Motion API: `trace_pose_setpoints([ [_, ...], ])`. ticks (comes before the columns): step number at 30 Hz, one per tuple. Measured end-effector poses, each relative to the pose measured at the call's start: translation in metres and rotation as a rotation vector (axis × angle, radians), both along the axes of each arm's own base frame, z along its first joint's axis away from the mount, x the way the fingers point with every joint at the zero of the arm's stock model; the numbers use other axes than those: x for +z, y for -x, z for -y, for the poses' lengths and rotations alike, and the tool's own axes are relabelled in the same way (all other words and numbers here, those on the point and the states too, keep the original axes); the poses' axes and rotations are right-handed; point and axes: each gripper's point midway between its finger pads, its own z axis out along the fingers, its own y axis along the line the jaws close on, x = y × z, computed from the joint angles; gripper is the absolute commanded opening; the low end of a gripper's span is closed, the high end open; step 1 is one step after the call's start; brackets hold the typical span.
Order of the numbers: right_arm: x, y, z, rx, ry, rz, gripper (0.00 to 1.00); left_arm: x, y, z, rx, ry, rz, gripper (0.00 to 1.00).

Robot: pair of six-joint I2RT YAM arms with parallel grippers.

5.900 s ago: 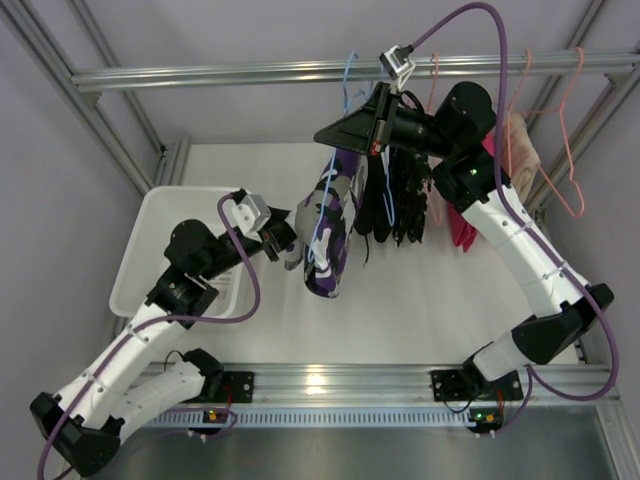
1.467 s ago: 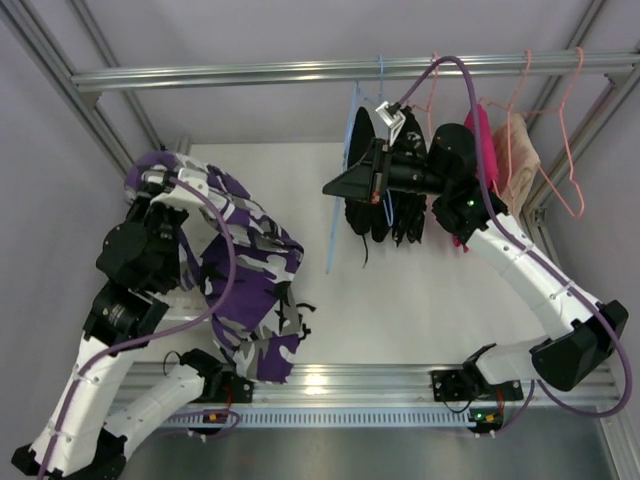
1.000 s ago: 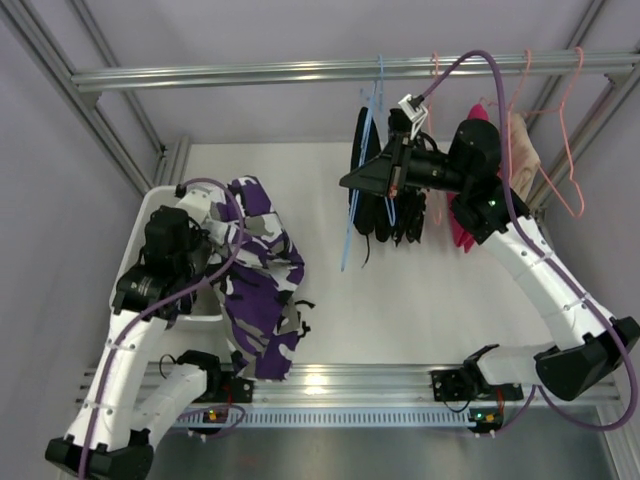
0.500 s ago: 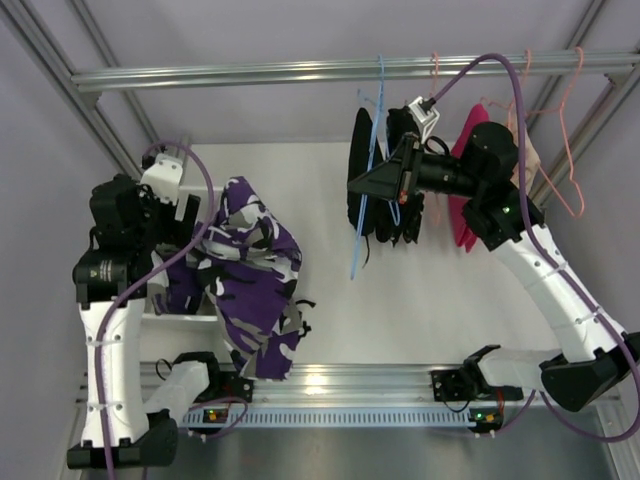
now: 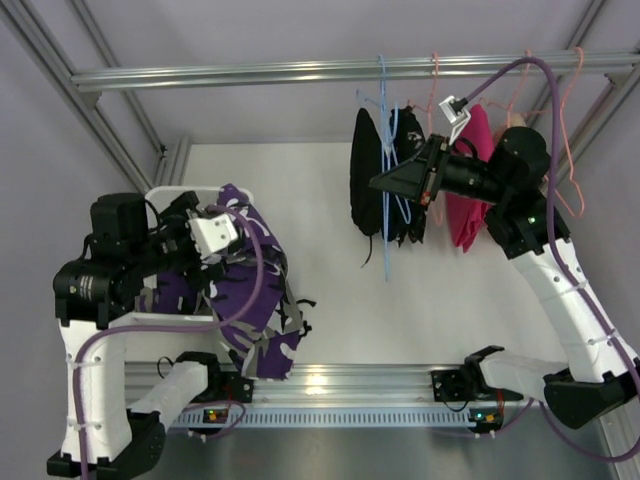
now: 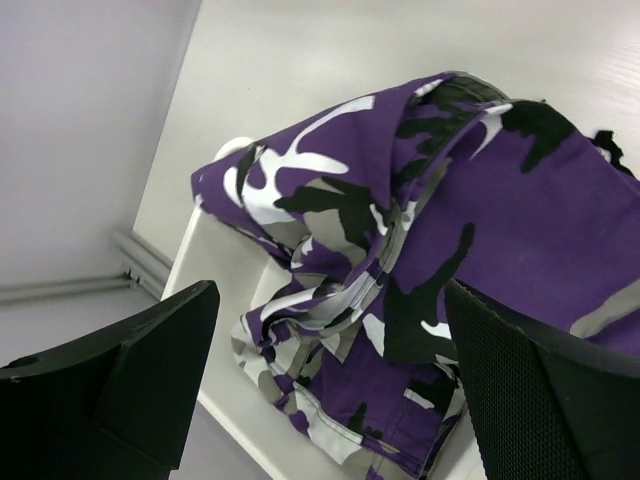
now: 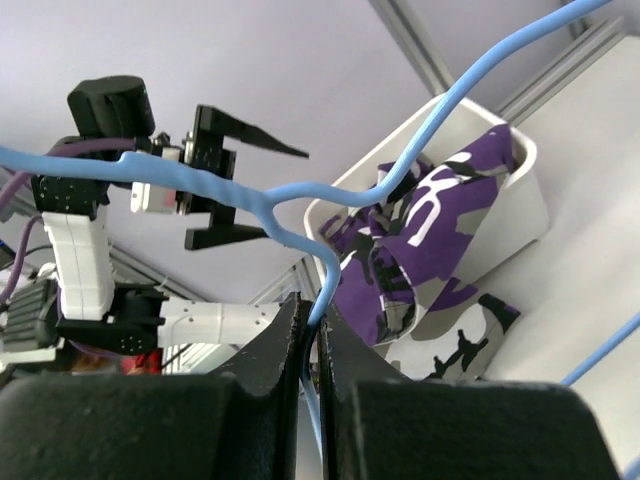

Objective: Remove the trousers from the hanger

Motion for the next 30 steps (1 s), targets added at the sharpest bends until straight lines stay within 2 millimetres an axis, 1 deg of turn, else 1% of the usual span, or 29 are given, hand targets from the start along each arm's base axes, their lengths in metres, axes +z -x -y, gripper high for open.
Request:
trace_pose_setpoints([
  [3,0.004,-0.002,0.011,-0.037,-0.001,0.028,0.0,-0.012,0.004,0.01,-0.099,-0.048,-0.008,0.99],
  [6,0.002,-0.002,0.02,-0.069,0.005,0.041,0.0,-0.02,0.007,0.018,-0.2,-0.09,0.004,0.99],
  [9,-0.003,-0.002,0.026,-0.091,0.012,0.05,0.0,-0.018,0.012,0.035,-0.336,-0.099,0.05,0.99],
  [13,-0.012,-0.003,0.027,-0.1,0.024,0.05,0.0,-0.014,0.021,0.064,-0.533,-0.094,0.089,0.99],
  [16,-0.015,-0.004,0.028,-0.104,0.028,0.052,0.0,-0.014,0.018,0.085,-0.627,-0.109,0.074,0.99],
  [18,-0.017,-0.004,0.028,-0.106,0.031,0.056,0.0,-0.025,0.018,0.101,-0.685,-0.16,0.038,0.99],
  [20,-0.018,-0.005,0.029,-0.11,0.035,0.06,0.0,-0.042,0.022,0.119,-0.753,-0.234,-0.007,0.99],
  [23,-0.019,-0.007,0.032,-0.118,0.037,0.062,0.0,-0.065,0.028,0.141,-0.827,-0.363,-0.049,0.99],
  [26,-0.019,-0.01,0.035,-0.128,0.036,0.063,0.0,-0.08,0.026,0.15,-0.842,-0.473,-0.058,0.99],
  [30,-0.025,-0.013,0.037,-0.132,0.038,0.055,0.0,-0.096,0.008,0.15,-0.799,-0.628,-0.062,0.99],
])
